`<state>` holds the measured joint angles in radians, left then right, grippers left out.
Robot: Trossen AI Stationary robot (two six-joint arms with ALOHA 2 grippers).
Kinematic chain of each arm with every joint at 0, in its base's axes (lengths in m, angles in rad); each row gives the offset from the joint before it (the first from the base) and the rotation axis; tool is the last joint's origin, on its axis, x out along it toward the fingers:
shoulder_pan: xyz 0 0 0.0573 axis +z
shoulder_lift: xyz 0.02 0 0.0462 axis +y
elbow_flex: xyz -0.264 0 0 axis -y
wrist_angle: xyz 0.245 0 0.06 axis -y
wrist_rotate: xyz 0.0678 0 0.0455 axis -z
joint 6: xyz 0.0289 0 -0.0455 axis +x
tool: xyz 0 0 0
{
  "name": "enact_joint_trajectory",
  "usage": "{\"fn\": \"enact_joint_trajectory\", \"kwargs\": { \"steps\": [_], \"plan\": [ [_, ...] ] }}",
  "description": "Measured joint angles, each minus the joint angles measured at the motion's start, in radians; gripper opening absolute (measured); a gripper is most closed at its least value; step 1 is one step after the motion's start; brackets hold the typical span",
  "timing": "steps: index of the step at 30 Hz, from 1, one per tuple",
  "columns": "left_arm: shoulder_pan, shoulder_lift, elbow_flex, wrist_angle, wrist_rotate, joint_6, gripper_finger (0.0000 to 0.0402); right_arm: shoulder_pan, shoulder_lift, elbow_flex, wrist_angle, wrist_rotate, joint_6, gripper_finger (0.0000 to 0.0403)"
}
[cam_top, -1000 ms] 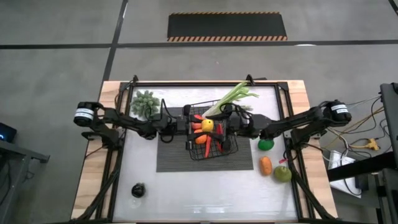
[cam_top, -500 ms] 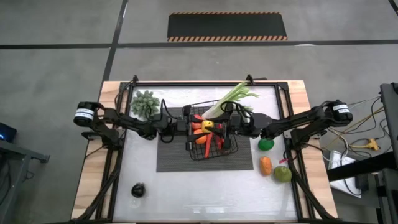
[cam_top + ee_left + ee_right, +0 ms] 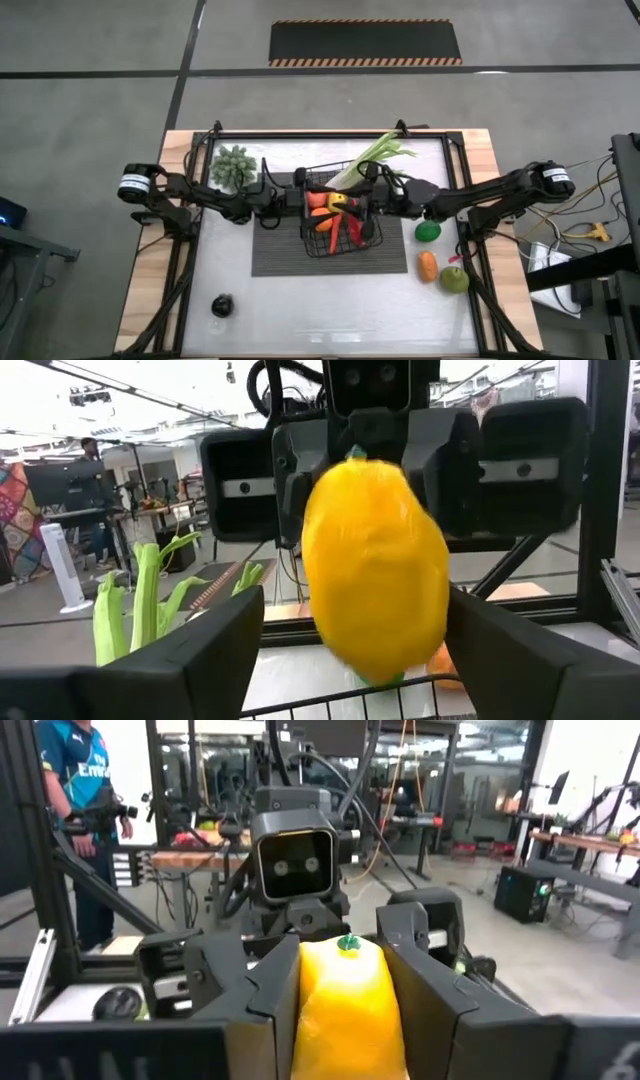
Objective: Build produce basket
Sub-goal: Put the lemon into the wire basket
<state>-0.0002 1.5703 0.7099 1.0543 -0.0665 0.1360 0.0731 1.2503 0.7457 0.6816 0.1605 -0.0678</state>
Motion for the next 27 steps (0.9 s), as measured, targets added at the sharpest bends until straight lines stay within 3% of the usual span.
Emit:
{"fn": "enact_joint_trajectory", "kwargs": {
  "steps": [9,18,27],
  "plan": [
    [0.000,0.000,-0.002,-0.027,-0.003,0.000,0.0283,0.000,-0.135,0.001,-0.229,-0.002,0.057,0.0113],
    [0.000,0.000,-0.002,-0.031,-0.003,0.000,0.0283,0.000,-0.273,0.002,-0.564,-0.001,0.182,0.0114],
    [0.000,0.000,-0.002,-0.033,-0.003,0.001,0.0283,0.000,-0.230,-0.010,-0.707,0.133,0.251,0.0115]
  ]
}}
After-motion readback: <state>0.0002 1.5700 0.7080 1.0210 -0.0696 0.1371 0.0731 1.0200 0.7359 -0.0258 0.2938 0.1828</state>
